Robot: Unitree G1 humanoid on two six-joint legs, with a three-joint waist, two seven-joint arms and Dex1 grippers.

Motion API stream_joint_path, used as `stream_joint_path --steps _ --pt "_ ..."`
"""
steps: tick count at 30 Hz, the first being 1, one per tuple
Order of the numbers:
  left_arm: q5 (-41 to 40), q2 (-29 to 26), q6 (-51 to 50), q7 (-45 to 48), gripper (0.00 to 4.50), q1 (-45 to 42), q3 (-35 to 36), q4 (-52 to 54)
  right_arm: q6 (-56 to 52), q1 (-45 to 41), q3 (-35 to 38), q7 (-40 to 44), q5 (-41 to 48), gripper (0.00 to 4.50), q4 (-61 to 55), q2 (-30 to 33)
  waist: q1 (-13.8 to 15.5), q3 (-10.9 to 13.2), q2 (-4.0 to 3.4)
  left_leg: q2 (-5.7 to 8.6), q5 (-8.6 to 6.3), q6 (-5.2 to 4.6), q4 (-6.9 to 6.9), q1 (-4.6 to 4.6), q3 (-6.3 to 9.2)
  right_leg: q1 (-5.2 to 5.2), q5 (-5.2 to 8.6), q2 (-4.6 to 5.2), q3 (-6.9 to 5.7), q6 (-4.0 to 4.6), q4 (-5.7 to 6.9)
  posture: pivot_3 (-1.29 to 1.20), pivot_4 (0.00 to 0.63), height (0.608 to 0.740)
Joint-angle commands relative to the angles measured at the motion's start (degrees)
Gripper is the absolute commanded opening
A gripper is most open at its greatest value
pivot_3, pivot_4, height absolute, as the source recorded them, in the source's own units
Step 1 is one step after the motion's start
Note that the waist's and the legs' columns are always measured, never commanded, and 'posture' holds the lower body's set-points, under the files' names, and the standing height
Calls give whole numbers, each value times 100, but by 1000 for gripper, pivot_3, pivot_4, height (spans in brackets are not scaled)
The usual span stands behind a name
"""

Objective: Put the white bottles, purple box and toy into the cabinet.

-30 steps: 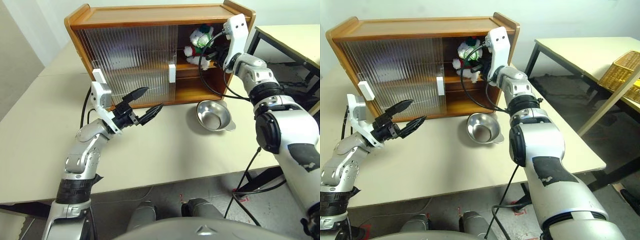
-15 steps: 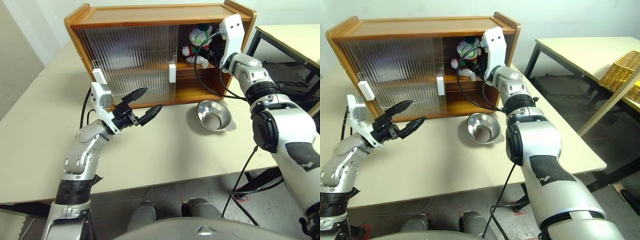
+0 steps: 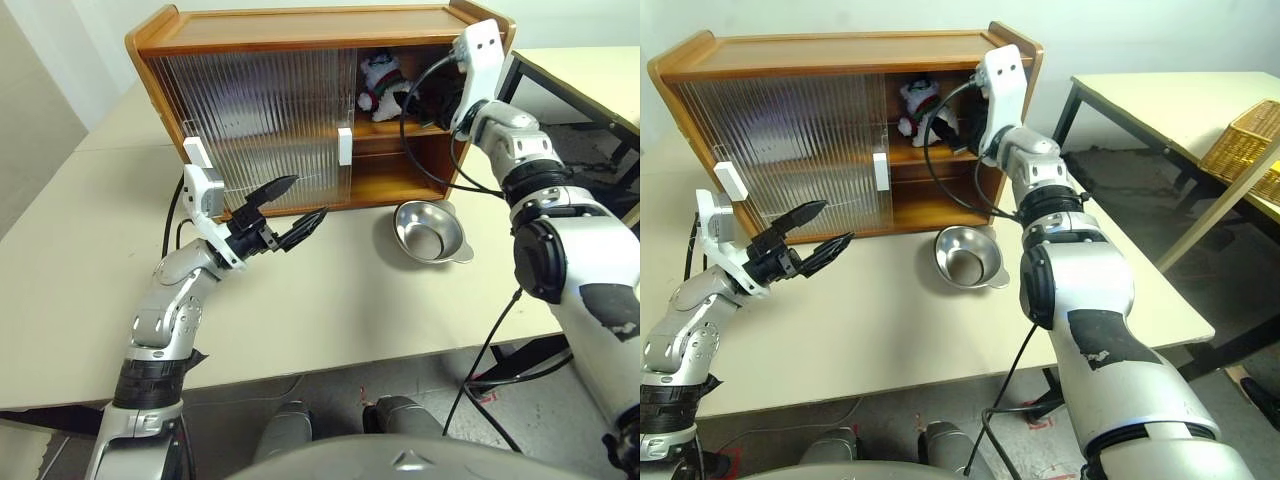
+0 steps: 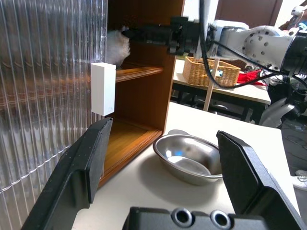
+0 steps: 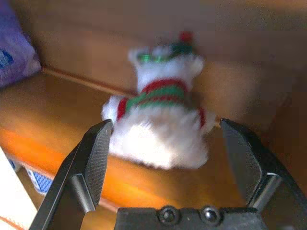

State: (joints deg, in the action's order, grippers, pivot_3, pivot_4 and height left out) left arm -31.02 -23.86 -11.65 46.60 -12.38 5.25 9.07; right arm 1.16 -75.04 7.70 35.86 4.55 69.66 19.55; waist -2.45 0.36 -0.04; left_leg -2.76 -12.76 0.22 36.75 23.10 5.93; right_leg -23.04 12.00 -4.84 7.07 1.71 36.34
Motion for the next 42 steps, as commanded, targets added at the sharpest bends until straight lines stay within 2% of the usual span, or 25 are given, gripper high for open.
stream_joint_path --steps 1,4,8,13,14,18,22,26,30,42 --pt "44 20 -9 37 4500 -11 -100 32 -244 315 31 369 156 4452 -540 116 -3 -1 1 0 0 0 0 -1 1 1 0 0 -1 0 0 -56 0 740" --pt "48 35 -10 40 4500 -14 -117 25 -568 765 17 718 310 4452 -1270 207 -7 -2 3 0 1 -2 1 -3 0 6 1 0 -2 -1 0 -60 0 740" --pt "46 20 3 78 4500 -42 -118 -37 -1571 1909 104 1239 924 4452 -3225 382 -3 -1 3 2 5 -8 8 -6 -5 15 -1 -1 -2 -8 -1 -64 0 740" --pt "24 -26 -2 135 4500 -40 -93 -64 -3114 3144 559 1048 1896 4452 -5234 527 -6 -1 3 35 9 -12 19 -27 -22 38 6 -10 1 -29 1 -68 0 740" --pt "20 -29 -5 140 4500 -37 -87 -62 -3407 3357 652 1020 2102 4452 -5548 564 -8 -2 4 40 9 -12 19 -31 -23 43 28 -12 2 -70 0 -68 0 740" --pt "-1 -49 -7 151 4500 27 -51 -42 -4330 4098 1179 578 2739 4452 -6326 675 -7 3 10 44 9 -12 28 -75 -21 90 33 -23 5 -78 -1 -70 8 740" --pt "-7 -25 -16 134 4500 69 -68 -10 -5602 4572 1774 244 3674 4452 -6492 662 -13 10 18 48 3 -2 24 -133 -11 149 36 -23 9 -82 -3 -70 11 740" --pt "-15 -24 -30 117 4500 63 -65 -1 -6078 4712 2284 -202 4156 4452 -6225 553 -37 14 13 45 -43 75 17 -131 9 143 36 -15 9 -82 -3 -68 16 740" --pt "-19 -41 -49 87 4500 90 -56 46 -6417 4828 2732 -691 4464 4452 -5825 437 -34 15 11 40 -47 82 8 -126 28 137 37 -11 9 -83 -3 -56 23 740" --pt "-59 -70 -144 -50 4500 261 -25 286 -7359 5787 2935 -649 4891 4452 -5255 657 59 20 3 48 -42 60 2 -69 33 91 124 -12 9 -110 -2 -39 34 740"
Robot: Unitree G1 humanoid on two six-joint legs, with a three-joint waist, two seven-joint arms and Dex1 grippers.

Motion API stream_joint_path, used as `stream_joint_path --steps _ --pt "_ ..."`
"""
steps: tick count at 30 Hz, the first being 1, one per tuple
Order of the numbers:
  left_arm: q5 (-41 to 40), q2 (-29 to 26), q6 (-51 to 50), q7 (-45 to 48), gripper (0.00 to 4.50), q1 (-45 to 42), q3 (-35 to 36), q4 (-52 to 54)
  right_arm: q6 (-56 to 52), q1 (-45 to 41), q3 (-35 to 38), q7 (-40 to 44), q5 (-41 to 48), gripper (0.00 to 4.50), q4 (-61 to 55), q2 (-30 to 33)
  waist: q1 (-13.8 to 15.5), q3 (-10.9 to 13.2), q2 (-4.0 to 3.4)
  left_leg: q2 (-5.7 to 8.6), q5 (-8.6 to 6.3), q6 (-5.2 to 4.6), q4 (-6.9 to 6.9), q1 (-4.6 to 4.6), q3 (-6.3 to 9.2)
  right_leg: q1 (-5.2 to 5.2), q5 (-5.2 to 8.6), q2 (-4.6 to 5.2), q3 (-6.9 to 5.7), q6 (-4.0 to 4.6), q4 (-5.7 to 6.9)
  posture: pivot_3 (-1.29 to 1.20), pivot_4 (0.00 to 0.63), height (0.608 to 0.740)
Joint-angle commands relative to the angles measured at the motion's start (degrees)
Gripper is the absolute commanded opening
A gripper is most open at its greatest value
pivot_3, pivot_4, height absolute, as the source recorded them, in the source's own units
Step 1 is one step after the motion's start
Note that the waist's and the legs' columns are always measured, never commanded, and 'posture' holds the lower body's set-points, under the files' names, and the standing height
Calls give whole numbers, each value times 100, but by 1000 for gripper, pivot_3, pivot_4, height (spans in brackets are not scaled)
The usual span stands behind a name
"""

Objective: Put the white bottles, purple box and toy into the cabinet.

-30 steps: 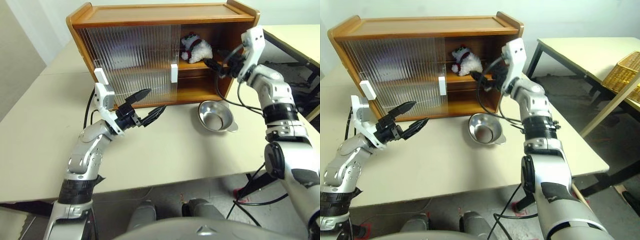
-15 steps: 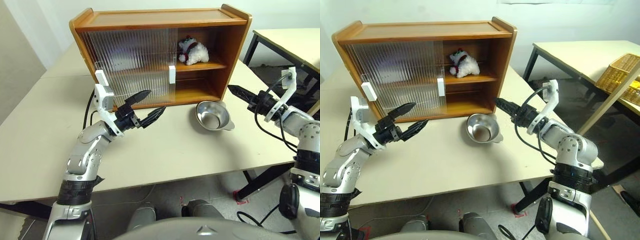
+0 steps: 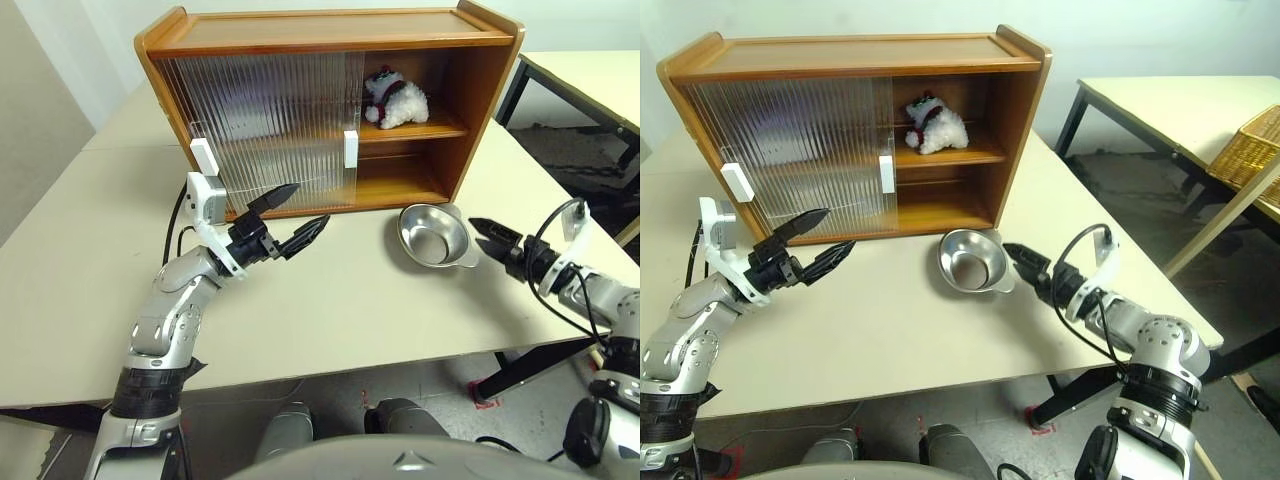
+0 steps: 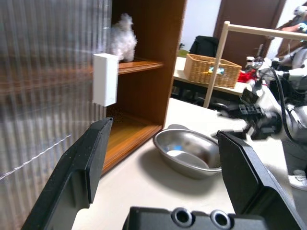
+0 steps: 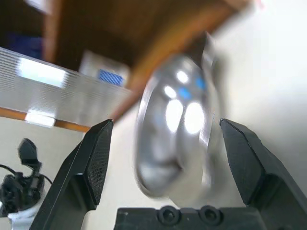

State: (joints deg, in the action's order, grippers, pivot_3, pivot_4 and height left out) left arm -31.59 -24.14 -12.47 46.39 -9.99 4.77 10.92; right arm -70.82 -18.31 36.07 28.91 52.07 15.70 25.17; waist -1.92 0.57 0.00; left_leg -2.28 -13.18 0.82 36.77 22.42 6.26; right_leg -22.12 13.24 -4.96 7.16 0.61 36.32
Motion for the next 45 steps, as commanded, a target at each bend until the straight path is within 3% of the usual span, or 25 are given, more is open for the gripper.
stream_joint_path --steps 1,15,42,45 --pt "-3 -49 -68 -30 4500 20 27 104 -232 165 125 56 164 4452 198 115 12 0 0 1 -6 1 0 0 -5 0 6 0 3 -4 0 -40 34 740" --pt "34 -116 -94 25 4500 -25 -15 85 -958 619 123 314 508 4452 204 211 24 7 11 6 -25 -1 2 -23 -34 22 24 -23 2 -16 2 -48 34 740" --pt "63 -147 -113 -1 4500 -62 -27 105 -766 138 339 196 582 4452 857 24 24 7 9 4 -31 3 2 -20 -16 18 26 -20 9 -13 2 -45 27 740" --pt "56 -152 -120 0 4500 -71 -24 106 -744 140 337 194 590 3523 867 26 24 7 9 4 -31 3 2 -20 -16 18 26 -20 9 -13 2 -45 26 740"
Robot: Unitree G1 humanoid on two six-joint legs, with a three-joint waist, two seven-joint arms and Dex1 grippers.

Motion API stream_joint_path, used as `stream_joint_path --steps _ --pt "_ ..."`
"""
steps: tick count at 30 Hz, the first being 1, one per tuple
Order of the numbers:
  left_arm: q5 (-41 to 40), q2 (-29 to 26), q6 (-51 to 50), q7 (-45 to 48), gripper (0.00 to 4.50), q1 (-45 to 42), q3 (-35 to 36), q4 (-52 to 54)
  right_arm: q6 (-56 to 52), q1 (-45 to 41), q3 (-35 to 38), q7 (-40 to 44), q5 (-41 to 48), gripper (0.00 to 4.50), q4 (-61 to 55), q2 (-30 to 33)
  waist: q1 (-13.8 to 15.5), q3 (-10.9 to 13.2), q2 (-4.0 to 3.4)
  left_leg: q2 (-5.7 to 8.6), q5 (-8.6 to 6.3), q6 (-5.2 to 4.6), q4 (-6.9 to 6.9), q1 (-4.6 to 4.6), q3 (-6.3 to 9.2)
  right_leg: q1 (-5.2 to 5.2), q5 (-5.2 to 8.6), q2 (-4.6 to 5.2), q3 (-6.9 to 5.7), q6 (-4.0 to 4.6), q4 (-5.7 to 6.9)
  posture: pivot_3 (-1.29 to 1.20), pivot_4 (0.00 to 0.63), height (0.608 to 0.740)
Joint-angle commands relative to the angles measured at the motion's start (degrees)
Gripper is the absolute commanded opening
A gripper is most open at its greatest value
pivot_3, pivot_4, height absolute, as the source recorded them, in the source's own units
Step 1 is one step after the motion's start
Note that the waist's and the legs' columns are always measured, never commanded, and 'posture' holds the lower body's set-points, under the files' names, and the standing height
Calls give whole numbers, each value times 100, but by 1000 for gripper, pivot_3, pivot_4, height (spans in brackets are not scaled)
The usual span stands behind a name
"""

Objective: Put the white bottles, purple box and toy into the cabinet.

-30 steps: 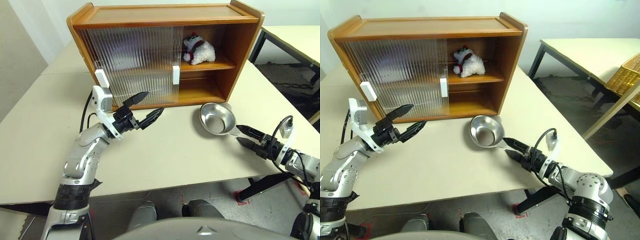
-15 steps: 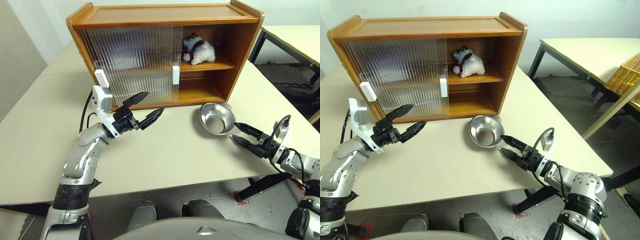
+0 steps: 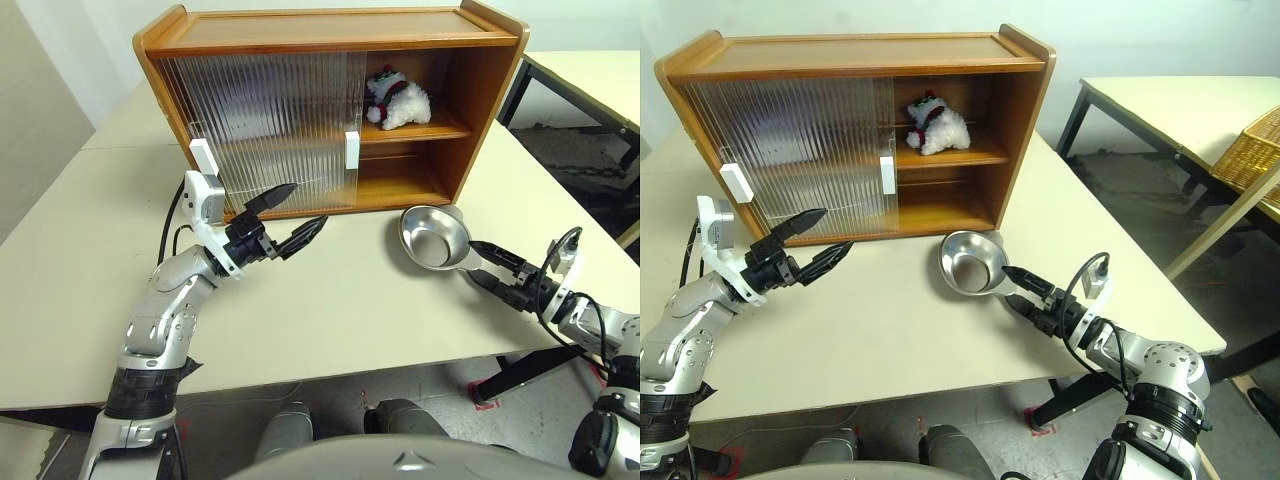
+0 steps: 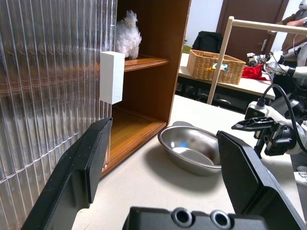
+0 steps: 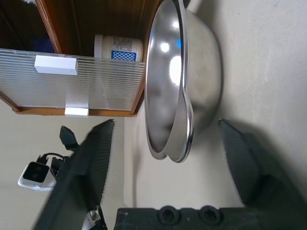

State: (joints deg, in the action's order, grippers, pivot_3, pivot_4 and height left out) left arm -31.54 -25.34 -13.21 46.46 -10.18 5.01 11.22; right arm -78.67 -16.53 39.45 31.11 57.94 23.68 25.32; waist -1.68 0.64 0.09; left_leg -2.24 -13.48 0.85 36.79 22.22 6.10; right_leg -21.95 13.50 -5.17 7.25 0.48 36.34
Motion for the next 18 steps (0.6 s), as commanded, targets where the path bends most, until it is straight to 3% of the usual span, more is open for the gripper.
stream_joint_path --steps 1,9,18 --pt "49 -34 -47 -5 4500 -54 -46 77 47 -39 -1 -27 6 3097 71 10 0 0 0 0 0 0 0 0 0 0 0 0 0 0 0 -45 26 740" --pt "57 -48 -49 5 4500 -107 -39 49 257 -134 -12 22 -53 130 299 104 -2 -1 0 0 0 -1 1 -1 -1 2 -1 0 0 -2 0 -45 22 740" --pt "89 -38 31 65 4500 -131 -47 -67 380 -295 -31 150 -40 34 544 207 -2 -2 0 2 2 -3 4 -10 -4 14 -3 -1 -2 -3 1 -50 12 740"
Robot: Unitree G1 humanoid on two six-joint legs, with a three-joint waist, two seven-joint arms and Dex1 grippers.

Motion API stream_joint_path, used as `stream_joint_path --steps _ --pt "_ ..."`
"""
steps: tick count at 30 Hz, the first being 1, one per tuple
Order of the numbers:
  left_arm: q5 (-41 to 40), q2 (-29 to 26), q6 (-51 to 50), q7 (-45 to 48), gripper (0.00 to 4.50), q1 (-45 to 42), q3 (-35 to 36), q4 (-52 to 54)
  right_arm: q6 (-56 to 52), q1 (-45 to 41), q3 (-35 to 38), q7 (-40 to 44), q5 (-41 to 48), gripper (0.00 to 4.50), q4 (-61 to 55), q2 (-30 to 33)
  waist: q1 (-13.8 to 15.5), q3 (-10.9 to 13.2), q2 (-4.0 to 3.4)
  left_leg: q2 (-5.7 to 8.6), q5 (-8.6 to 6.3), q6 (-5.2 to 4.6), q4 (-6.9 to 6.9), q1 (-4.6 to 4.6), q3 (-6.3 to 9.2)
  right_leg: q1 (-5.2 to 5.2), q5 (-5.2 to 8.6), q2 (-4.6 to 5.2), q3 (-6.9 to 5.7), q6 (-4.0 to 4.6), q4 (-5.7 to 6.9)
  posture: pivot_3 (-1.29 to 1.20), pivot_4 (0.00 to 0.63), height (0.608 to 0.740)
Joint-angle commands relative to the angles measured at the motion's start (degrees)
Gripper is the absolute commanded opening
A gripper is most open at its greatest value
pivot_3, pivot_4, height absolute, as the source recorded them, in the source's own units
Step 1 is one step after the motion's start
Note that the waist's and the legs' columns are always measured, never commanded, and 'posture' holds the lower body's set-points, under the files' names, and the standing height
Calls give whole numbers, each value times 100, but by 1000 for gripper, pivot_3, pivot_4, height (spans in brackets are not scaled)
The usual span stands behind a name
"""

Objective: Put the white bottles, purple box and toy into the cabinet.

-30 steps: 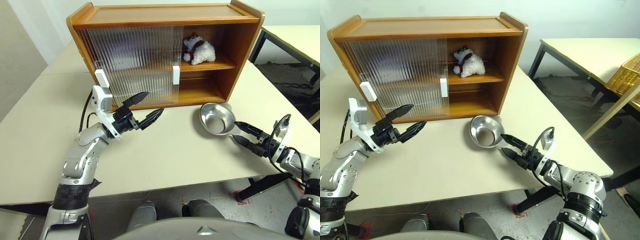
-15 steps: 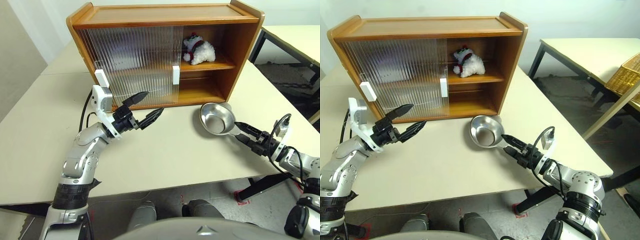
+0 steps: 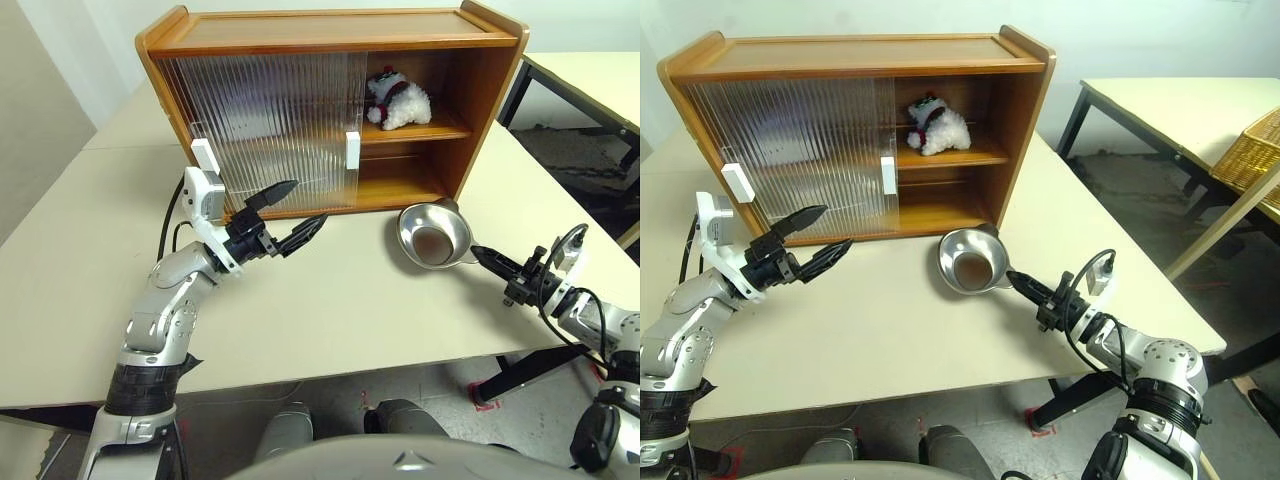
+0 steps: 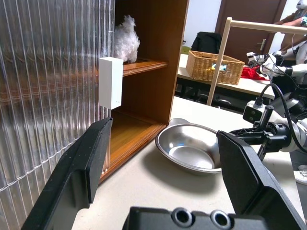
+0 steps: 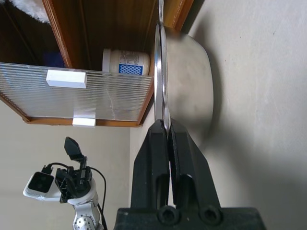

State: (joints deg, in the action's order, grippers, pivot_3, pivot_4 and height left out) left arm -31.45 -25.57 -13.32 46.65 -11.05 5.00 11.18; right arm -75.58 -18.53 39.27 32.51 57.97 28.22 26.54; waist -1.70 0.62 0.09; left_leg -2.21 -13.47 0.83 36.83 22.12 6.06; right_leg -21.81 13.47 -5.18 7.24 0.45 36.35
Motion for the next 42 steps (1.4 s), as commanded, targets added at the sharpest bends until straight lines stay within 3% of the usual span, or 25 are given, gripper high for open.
stream_joint_path --steps 1,23,34,42 --pt "85 -8 45 47 4500 -48 -54 -67 47 -121 15 23 -2 34 108 95 0 0 0 0 0 0 0 0 -1 0 0 0 0 0 0 -50 11 740" --pt "95 -2 33 45 4500 -111 -93 -47 -341 -576 657 -434 654 34 214 -236 -4 -4 -4 1 2 -3 10 -27 -27 30 -4 -8 -7 -2 6 -53 0 740" --pt "92 -35 19 20 4500 -116 -53 -36 153 -1138 730 -845 855 34 403 -831 -11 -9 -8 -2 3 -6 12 -29 -13 28 -6 -10 -8 -2 11 -47 0 740" --pt "58 -85 -6 -22 4500 -34 6 60 1330 -1705 537 -880 462 34 1028 -1102 -11 -11 -12 -6 4 -7 11 -29 7 22 -13 -9 -4 1 12 -30 1 740"
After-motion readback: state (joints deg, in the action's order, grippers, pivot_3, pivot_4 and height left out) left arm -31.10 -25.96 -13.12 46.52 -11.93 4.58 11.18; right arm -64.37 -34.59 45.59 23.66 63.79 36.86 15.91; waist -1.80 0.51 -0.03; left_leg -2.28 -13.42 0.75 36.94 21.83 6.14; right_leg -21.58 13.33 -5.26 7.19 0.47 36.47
